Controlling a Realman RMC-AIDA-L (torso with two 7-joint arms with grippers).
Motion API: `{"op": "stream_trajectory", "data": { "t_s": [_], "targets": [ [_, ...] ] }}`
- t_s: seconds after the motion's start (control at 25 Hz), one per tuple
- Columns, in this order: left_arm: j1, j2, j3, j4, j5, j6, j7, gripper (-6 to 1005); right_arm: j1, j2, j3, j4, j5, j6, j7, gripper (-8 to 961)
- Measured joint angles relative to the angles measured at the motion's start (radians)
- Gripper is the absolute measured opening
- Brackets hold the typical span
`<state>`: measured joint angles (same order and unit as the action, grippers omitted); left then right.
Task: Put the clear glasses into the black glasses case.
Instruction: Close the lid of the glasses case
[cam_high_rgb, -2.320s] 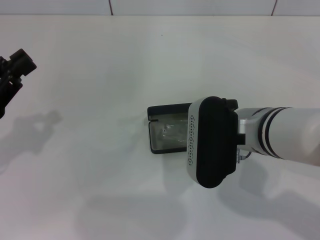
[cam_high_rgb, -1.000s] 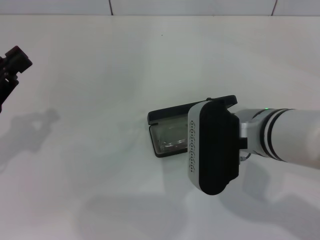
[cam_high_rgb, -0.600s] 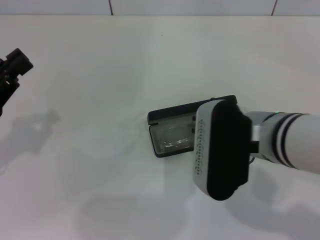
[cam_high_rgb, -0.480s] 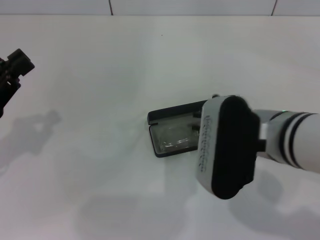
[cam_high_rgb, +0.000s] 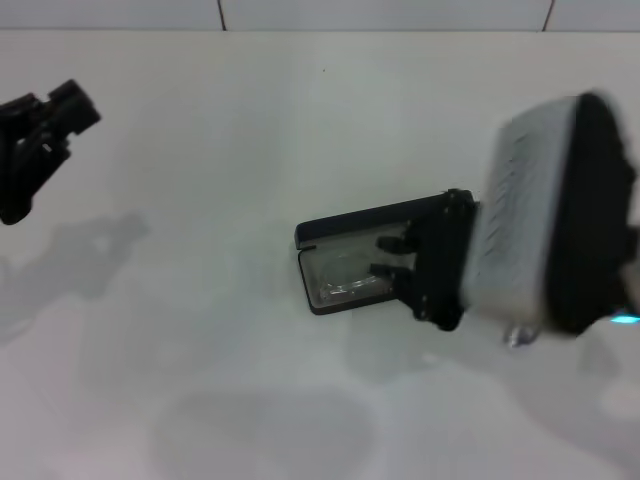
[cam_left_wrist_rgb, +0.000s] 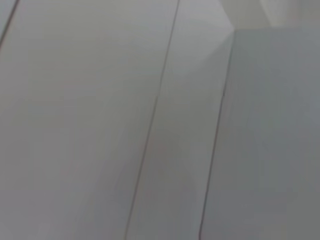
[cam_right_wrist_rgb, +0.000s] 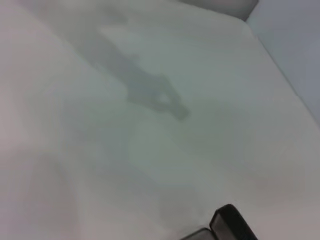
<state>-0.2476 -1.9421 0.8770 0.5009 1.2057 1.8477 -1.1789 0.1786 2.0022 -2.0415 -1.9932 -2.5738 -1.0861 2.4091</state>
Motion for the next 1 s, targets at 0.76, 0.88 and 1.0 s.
{"op": "stream_trajectory", "data": {
  "t_s": [0.76, 0.88, 1.0],
  "targets": [
    [-0.228, -0.147, 0.015, 0.069, 0.258, -0.157, -0.104, 141, -0.12, 0.006, 1.269, 0.508, 1.081, -0.503, -0.507, 199],
    [-0.309, -0.147, 0.069, -0.011, 0.275, -0.259, -0.104, 141, -0.117, 0.006, 1.385, 0.657, 1.13, -0.556, -0.576, 201],
    [-0.376, -0.147, 0.143, -0.059, 0.28, -0.354, -0.103, 141, -0.113, 0.006, 1.471, 0.772, 1.142, -0.595, -0.637, 202]
  ]
}}
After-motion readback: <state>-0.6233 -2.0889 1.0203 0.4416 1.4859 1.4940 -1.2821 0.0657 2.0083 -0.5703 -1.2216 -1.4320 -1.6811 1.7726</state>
